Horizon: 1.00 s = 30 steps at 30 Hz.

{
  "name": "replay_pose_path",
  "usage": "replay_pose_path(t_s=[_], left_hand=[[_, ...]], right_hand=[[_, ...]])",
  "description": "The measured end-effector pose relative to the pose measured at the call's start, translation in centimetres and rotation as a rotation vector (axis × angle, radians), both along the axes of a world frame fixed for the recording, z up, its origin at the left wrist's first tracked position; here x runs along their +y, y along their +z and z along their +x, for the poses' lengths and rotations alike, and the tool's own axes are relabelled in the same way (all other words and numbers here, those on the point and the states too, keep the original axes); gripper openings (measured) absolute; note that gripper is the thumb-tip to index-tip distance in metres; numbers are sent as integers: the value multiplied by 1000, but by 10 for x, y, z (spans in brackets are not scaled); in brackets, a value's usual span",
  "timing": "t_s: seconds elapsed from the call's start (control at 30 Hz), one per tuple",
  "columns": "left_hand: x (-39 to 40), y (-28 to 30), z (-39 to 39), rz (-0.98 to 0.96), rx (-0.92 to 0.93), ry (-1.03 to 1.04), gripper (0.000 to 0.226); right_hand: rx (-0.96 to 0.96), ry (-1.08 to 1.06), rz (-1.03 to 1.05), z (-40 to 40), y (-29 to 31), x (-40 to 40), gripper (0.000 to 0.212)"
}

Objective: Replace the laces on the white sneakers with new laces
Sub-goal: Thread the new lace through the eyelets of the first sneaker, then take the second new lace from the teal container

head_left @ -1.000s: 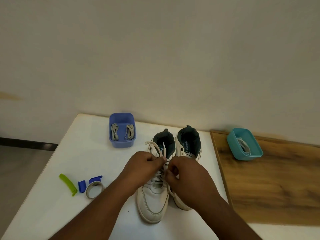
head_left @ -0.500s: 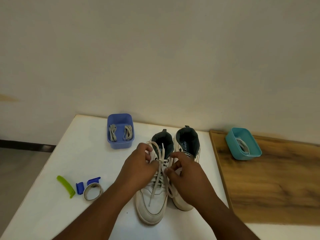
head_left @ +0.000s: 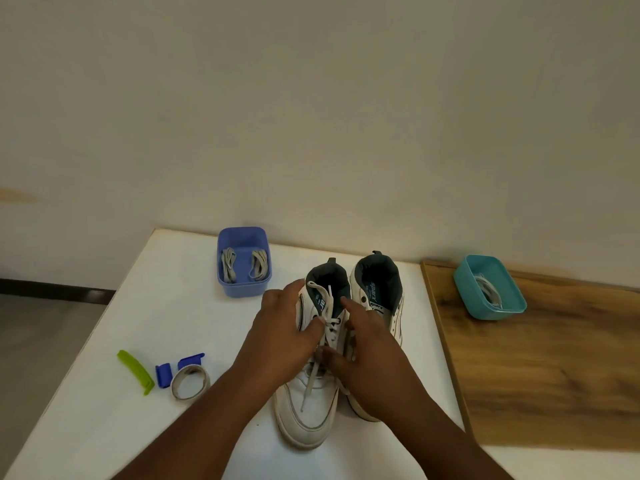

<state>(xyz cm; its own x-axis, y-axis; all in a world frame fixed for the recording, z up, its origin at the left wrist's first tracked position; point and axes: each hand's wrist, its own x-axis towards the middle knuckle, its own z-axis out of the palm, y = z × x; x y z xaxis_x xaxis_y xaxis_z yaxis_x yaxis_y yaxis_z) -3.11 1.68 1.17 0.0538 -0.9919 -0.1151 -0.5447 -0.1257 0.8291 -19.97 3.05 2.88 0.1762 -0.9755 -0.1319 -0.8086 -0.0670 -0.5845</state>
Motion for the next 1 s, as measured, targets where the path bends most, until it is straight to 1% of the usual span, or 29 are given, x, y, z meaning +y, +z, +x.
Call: replay_pose_path(t_s=[0.1,0.27,0.43,0.53,0.6,0.7,0.77,0.83,0.9,1.0], left_hand=[[4,-3,-1,40,-52,-38,66],[5,-6,4,65,-15,-68,71],[3,-6,4,27,6,-61,68],[6,-5,-1,-2,-67,-45,64],[5,-4,0,-80,-123,-15,67],[3,2,2,-185,-189,21,77],[13,24,-10,-356,-280,5,78],[16,30,-10,-484,-368,-13,75],[16,37,-8,-547,-464,-42,76],[18,41,-8,-566,-577,-80,79]], right_hand=[[-34,14,5,5,0,3,93],[-112,42,19,5,-4,-1,97],[-102,69,8,4,-8,1,97],[-56,51,-14,6,-8,0,93],[-15,19,-84,6,-2,-2,90],[34,32,-251,7,6,-2,84],[85,17,-340,-4,22,9,83],[173,16,-424,-2,26,7,84],[248,17,-498,1,30,2,85],[285,28,-544,2,32,-1,85]])
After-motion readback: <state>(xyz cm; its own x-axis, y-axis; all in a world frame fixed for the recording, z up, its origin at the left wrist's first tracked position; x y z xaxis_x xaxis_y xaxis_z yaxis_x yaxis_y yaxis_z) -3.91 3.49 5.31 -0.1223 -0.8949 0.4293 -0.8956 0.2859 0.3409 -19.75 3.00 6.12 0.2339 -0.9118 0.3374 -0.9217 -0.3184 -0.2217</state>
